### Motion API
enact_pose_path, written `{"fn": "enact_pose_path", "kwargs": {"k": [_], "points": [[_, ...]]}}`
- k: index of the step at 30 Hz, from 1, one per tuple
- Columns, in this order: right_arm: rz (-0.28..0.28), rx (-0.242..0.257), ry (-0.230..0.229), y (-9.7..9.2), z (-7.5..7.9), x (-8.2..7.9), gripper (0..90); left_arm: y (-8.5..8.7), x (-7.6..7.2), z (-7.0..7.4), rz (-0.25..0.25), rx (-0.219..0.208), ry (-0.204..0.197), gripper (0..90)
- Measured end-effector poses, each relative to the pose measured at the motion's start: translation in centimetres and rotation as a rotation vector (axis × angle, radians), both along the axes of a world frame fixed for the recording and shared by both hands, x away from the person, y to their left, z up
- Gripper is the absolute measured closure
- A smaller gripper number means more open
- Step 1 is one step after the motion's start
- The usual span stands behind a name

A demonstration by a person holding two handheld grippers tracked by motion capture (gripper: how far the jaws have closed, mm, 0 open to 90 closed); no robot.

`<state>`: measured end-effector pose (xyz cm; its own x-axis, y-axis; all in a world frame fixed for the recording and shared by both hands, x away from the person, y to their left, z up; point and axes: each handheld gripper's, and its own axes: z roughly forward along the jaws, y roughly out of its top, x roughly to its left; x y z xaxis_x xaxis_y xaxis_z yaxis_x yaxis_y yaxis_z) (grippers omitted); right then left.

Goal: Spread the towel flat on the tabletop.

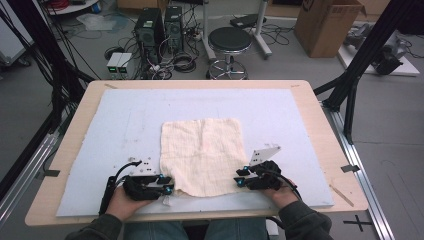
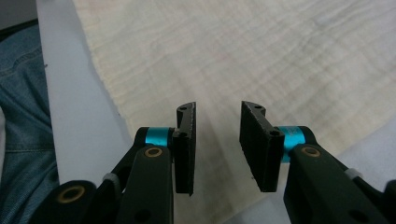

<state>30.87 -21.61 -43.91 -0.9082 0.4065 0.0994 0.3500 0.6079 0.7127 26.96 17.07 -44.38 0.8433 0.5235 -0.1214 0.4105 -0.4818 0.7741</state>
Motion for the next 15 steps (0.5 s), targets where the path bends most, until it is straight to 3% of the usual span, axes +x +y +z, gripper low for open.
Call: {"fn": "enact_pose_path", "kwargs": {"k": [4, 7, 10, 15], "points": [[-0.002, -0.002, 0.008, 0.05, -0.13, 0.18, 70.7, -0.55, 0.19, 0.13, 0.007, 0.041, -0.024, 72.6], [-0.009, -0.009, -0.007, 0.05, -0.16, 0.25, 76.0, -0.58, 0.39, 0.08, 0.011, 0.041, -0.026, 79.5], [-0.012, -0.004, 0.005, -0.07, -0.20, 0.53, 81.5, -0.61, 0.44, 0.03, 0.016, 0.033, -0.029, 85.5], [-0.013, -0.006, 0.010, -0.08, -0.17, 0.65, 87.1, -0.15, 0.35, 0.31, 0.009, 0.019, -0.024, 86.8]]}}
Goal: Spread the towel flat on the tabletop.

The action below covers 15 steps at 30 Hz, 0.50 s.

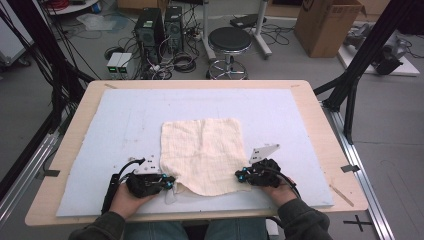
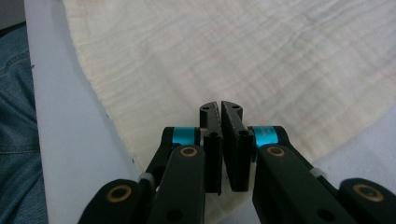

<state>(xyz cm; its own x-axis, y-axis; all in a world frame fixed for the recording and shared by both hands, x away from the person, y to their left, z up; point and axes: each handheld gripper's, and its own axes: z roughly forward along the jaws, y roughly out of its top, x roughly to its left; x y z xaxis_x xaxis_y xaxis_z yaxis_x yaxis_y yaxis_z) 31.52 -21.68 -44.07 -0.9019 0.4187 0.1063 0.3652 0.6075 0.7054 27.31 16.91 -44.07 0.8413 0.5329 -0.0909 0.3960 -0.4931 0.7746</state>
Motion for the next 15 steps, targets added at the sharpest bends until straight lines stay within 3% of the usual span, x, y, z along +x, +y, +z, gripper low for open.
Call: {"fn": "enact_pose_path", "kwargs": {"k": [6, 10, 13, 15], "points": [[-0.003, -0.004, 0.002, 0.0, 0.0, -0.1, 87.1, 1.7, -1.2, 1.5, -0.009, -0.030, -0.042, 86.8], [-0.001, -0.002, 0.001, 0.0, 0.0, 0.0, 87.0, 2.8, -1.8, 2.2, -0.016, -0.024, -0.061, 86.8], [-0.001, -0.002, 0.001, 0.0, 0.0, 0.0, 85.8, 3.6, -1.9, 2.8, -0.003, -0.052, -0.070, 84.3], [0.009, 0.002, -0.003, 0.1, 0.2, -0.2, 79.5, 4.1, -1.8, 3.3, 0.007, -0.098, -0.063, 77.7]]}}
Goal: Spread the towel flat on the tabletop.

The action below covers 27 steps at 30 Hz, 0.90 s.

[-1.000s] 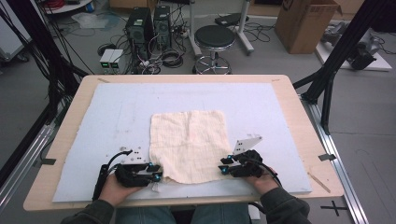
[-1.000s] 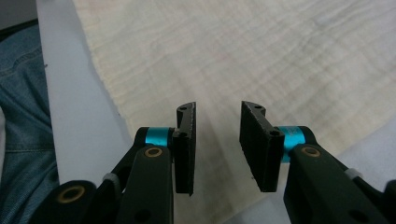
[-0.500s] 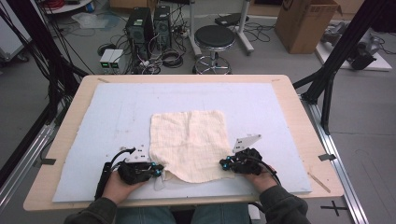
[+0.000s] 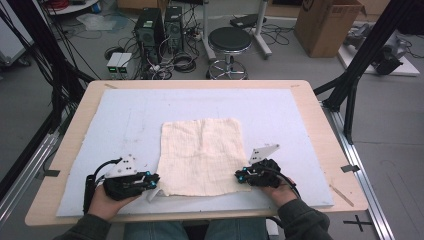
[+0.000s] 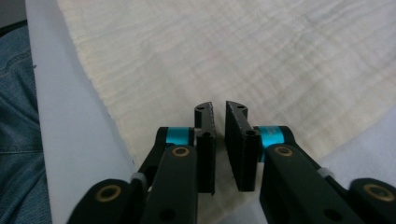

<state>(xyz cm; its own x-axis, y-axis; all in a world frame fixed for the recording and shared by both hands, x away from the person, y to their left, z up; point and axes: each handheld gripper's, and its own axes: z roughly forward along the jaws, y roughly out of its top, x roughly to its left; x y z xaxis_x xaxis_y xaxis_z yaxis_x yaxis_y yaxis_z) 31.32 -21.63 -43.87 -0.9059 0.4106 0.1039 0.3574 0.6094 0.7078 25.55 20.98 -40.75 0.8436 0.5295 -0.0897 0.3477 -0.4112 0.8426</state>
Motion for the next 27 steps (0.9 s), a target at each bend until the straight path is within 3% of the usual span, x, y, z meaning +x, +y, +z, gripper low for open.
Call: {"fn": "enact_pose_path", "kwargs": {"k": [2, 5, 6, 12, 15, 17, 18, 21, 24, 27], "points": [[0.012, 0.016, -0.017, 0.0, 0.2, -0.2, 75.8, -0.2, 0.1, 0.0, -0.008, -0.007, 0.011, 68.2], [0.039, 0.042, -0.014, -0.1, 0.6, -0.7, 69.3, -0.7, 0.1, -0.2, -0.024, 0.006, 0.018, 64.2], [0.061, 0.049, -0.005, -0.2, 0.6, -0.8, 67.3, -1.2, 0.1, -0.6, -0.050, 0.013, 0.027, 64.1], [0.099, 0.018, 0.009, -0.1, 0.3, -1.4, 62.1, -2.5, 0.2, -2.1, -0.117, 0.067, 0.085, 62.1], [0.099, -0.011, 0.002, 0.2, -0.1, -1.5, 65.7, -3.0, 0.4, -2.7, -0.131, 0.107, 0.113, 59.9], [0.096, -0.015, -0.004, 0.2, 0.0, -1.5, 68.8, -3.1, 0.4, -2.9, -0.135, 0.124, 0.116, 64.2], [0.090, -0.023, -0.010, 0.3, 0.0, -1.5, 76.7, -3.3, 0.2, -3.2, -0.131, 0.140, 0.101, 66.7], [0.100, -0.023, 0.001, 0.4, 0.0, -1.3, 86.4, -3.2, 0.3, -3.2, -0.115, 0.145, 0.089, 76.7], [0.110, -0.025, 0.003, 0.5, 0.1, -1.5, 88.2, -2.9, 0.4, -3.1, -0.112, 0.147, 0.087, 85.7], [0.135, -0.013, 0.027, 0.6, 0.2, -1.8, 88.4, -2.6, 0.2, -3.0, -0.112, 0.153, 0.077, 87.3]]}}
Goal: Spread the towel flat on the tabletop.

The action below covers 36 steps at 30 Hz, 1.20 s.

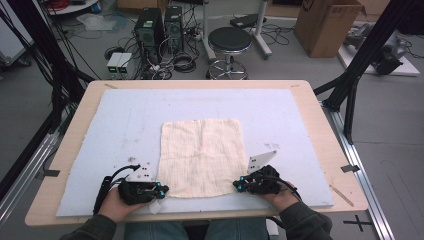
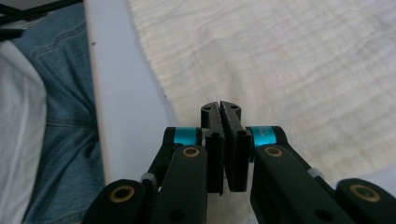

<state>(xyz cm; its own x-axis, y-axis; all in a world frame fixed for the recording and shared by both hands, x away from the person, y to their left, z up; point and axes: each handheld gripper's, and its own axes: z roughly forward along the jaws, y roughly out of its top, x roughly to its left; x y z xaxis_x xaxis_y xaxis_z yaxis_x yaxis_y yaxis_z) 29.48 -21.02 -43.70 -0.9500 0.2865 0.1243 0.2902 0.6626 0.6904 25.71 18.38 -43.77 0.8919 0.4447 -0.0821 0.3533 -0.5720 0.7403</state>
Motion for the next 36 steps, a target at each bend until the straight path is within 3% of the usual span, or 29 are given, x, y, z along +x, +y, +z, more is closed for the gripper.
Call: {"fn": "enact_pose_path", "kwargs": {"k": [5, 12, 15, 17, 23, 26, 31, 36], "points": [[0.039, 0.019, 0.013, 0.4, 0.4, -0.7, 88.4, 0.6, -0.3, 0.2, -0.005, -0.012, 0.001, 87.5], [0.039, 0.036, 0.035, 0.0, 0.3, -1.1, 87.1, 0.9, -0.8, 0.2, -0.034, -0.018, 0.011, 87.1], [0.033, 0.063, 0.056, -0.1, 0.2, -0.9, 77.2, 0.8, -0.7, 0.4, -0.038, -0.029, 0.020, 72.5], [0.022, 0.081, 0.054, -0.2, 0.3, -0.7, 73.3, 0.8, -0.7, 0.5, -0.033, -0.035, 0.014, 67.2], [-0.026, 0.126, 0.040, -0.7, 0.7, -0.1, 65.7, 1.2, -0.5, 1.1, 0.020, -0.083, -0.021, 61.5], [-0.070, 0.183, 0.039, -1.3, 1.1, 0.3, 59.8, 1.6, -0.4, 1.4, 0.047, -0.109, -0.045, 60.7], [-0.114, 0.194, 0.026, -1.3, 1.2, 0.9, 53.9, 1.9, 0.2, 1.6, 0.085, -0.147, -0.056, 58.7], [-0.140, 0.206, 0.011, -1.3, 1.4, 1.4, 49.2, 1.9, 0.6, 1.6, 0.103, -0.151, -0.058, 57.1]]}}
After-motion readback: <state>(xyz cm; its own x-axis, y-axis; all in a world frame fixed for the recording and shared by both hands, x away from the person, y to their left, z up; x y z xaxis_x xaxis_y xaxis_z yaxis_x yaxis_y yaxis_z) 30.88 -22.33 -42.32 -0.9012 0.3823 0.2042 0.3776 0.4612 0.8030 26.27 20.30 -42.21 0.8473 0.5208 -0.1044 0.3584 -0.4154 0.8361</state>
